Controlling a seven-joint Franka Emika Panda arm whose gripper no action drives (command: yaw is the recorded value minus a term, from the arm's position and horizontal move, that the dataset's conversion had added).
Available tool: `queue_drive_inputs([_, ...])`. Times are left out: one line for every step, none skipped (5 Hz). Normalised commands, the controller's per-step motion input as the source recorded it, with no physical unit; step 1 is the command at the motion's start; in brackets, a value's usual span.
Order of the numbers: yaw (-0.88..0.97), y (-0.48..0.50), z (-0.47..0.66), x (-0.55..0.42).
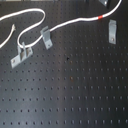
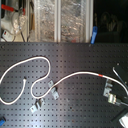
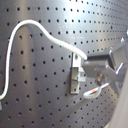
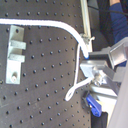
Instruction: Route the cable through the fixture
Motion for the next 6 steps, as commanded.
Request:
queue_drive_inputs([0.0,-0.013,0.0,-0.019])
queue_drive_inputs([-0.07,-0.024,0.1,0.01])
queue_drive_inputs([-0.41,0.144,0.32,-0.111])
queue_drive_inputs([-0.94,0.097,0.27,-0.081])
queue_drive_inputs([-1.0,0.001,0.21,0.001])
queue_drive_inputs([-1.0,0.002,0.22,0.001])
